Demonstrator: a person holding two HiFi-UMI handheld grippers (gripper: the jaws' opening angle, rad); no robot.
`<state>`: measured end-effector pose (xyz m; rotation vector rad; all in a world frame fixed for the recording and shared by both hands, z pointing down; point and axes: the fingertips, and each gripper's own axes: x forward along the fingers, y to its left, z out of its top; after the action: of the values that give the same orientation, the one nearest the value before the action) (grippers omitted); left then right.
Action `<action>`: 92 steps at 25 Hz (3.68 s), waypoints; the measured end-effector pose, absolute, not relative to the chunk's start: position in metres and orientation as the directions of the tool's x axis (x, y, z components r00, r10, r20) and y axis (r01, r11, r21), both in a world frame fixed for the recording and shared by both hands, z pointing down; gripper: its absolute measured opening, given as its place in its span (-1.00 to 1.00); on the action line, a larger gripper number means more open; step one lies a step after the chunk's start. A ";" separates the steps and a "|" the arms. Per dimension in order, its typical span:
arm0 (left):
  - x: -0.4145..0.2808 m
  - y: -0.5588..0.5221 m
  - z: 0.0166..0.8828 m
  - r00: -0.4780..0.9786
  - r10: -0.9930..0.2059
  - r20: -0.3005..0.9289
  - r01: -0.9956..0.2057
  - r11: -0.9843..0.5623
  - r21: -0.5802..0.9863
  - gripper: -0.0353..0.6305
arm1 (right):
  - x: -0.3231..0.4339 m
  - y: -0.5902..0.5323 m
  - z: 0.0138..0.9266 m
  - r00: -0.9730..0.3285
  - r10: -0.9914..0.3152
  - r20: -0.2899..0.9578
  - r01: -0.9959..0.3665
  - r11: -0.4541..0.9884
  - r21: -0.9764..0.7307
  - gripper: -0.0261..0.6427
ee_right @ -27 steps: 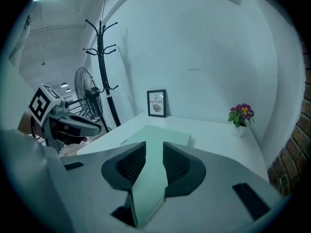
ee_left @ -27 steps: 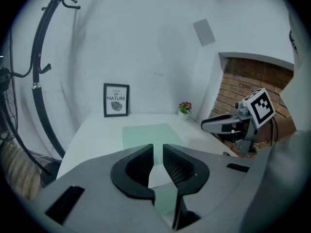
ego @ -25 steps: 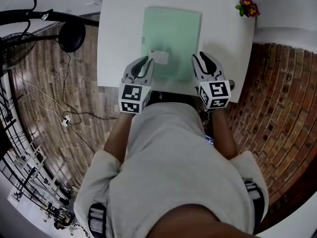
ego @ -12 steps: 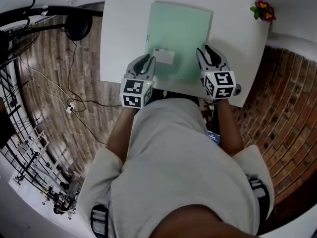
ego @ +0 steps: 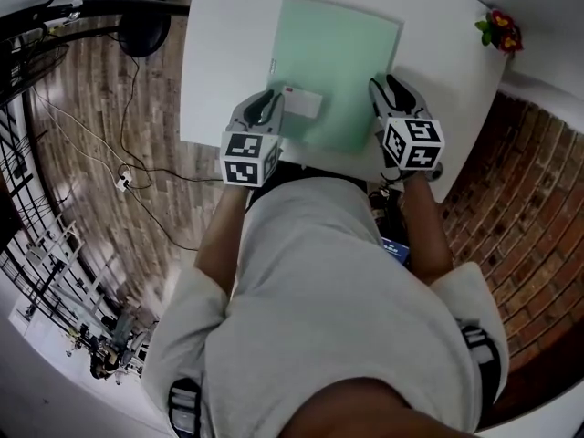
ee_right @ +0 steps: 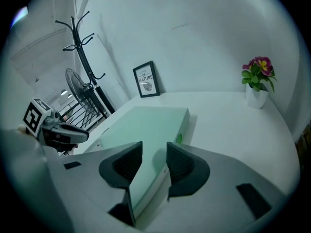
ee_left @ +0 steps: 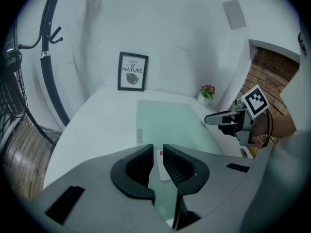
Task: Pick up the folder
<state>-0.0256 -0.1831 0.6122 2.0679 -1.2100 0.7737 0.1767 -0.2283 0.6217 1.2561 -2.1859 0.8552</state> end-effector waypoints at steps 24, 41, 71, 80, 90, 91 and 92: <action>-0.031 -0.177 0.648 0.476 -0.327 0.816 -0.870 -0.311 0.383 -0.04 | 0.174 -0.233 0.659 -0.590 -0.396 0.703 -0.802 0.190 -0.566 -0.22; -0.023 -0.184 0.662 0.524 -0.307 0.795 -0.848 -0.280 0.451 0.04 | 0.163 -0.235 0.667 -0.558 -0.407 0.723 -0.828 0.220 -0.516 0.05; -0.015 -0.185 0.671 0.536 -0.324 0.780 -0.839 -0.311 0.448 0.20 | 0.161 -0.236 0.667 -0.519 -0.460 0.721 -0.852 0.203 -0.484 0.05; -0.014 -0.180 0.668 0.536 -0.335 0.775 -0.838 -0.321 0.441 0.20 | 0.161 -0.230 0.663 -0.507 -0.480 0.716 -0.857 0.195 -0.476 0.03; -0.017 -0.179 0.656 0.543 -0.352 0.762 -0.830 -0.360 0.426 0.20 | 0.160 -0.223 0.644 -0.464 -0.538 0.703 -0.879 0.180 -0.442 0.03; -0.016 -0.179 0.654 0.549 -0.354 0.757 -0.827 -0.364 0.429 0.20 | 0.161 -0.222 0.642 -0.459 -0.545 0.701 -0.881 0.178 -0.439 0.03; -0.016 -0.179 0.652 0.555 -0.356 0.752 -0.823 -0.368 0.433 0.20 | 0.162 -0.221 0.639 -0.454 -0.552 0.699 -0.883 0.175 -0.435 0.03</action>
<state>-0.0156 -0.1786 0.6518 1.9541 -0.9521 0.7061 0.1616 -0.2213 0.6389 1.3565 -2.0760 1.1817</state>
